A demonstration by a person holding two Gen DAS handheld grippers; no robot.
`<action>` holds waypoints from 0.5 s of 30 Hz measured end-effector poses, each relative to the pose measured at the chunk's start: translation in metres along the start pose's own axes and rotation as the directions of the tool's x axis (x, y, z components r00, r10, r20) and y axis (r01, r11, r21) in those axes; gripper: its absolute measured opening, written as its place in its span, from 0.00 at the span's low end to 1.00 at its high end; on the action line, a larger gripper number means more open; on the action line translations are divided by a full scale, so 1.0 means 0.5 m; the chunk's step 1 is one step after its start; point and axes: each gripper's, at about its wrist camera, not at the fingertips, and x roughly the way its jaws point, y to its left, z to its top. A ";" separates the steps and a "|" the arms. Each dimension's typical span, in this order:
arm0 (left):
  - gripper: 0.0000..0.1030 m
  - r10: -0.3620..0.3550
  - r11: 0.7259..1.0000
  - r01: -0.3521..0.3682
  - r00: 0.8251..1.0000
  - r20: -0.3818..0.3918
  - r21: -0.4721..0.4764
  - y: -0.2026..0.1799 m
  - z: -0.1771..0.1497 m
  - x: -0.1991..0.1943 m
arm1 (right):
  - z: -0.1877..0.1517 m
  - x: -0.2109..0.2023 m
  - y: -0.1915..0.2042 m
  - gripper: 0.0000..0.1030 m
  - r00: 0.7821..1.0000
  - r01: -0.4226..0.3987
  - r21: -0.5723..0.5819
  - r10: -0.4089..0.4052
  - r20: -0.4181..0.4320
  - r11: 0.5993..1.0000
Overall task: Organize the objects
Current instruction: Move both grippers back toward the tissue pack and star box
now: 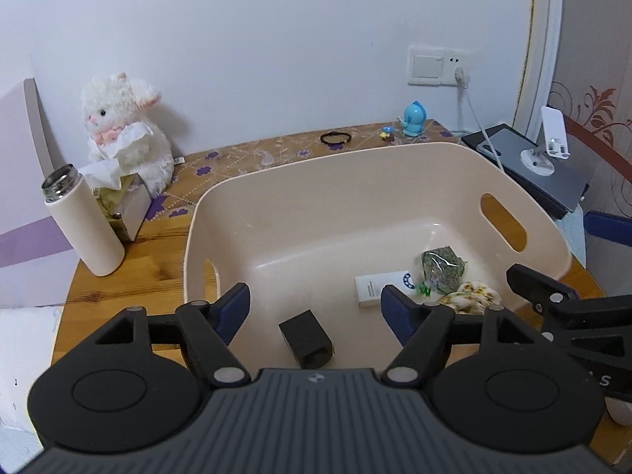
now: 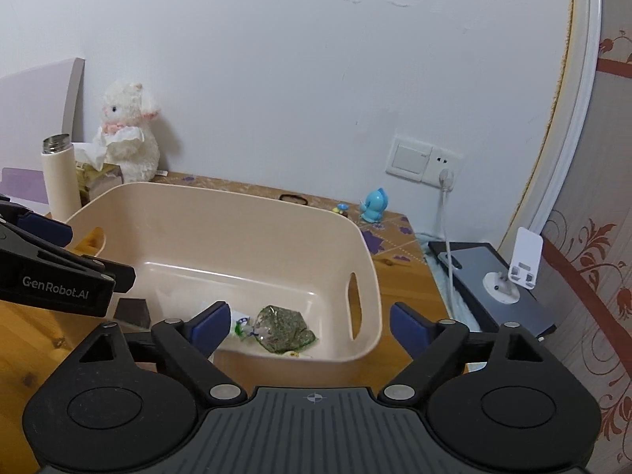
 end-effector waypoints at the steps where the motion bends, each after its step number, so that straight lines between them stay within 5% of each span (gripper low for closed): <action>1: 0.73 -0.001 1.000 0.001 1.000 0.003 0.003 -0.002 -0.004 -0.009 | -0.003 -0.009 -0.002 0.90 1.000 0.000 0.000 0.000 0.004 1.000; 15: 0.81 -0.035 0.999 0.035 0.999 0.002 -0.009 -0.003 -0.081 -0.068 | -0.066 -0.063 0.002 0.95 1.000 0.008 -0.049 -0.009 -0.008 0.999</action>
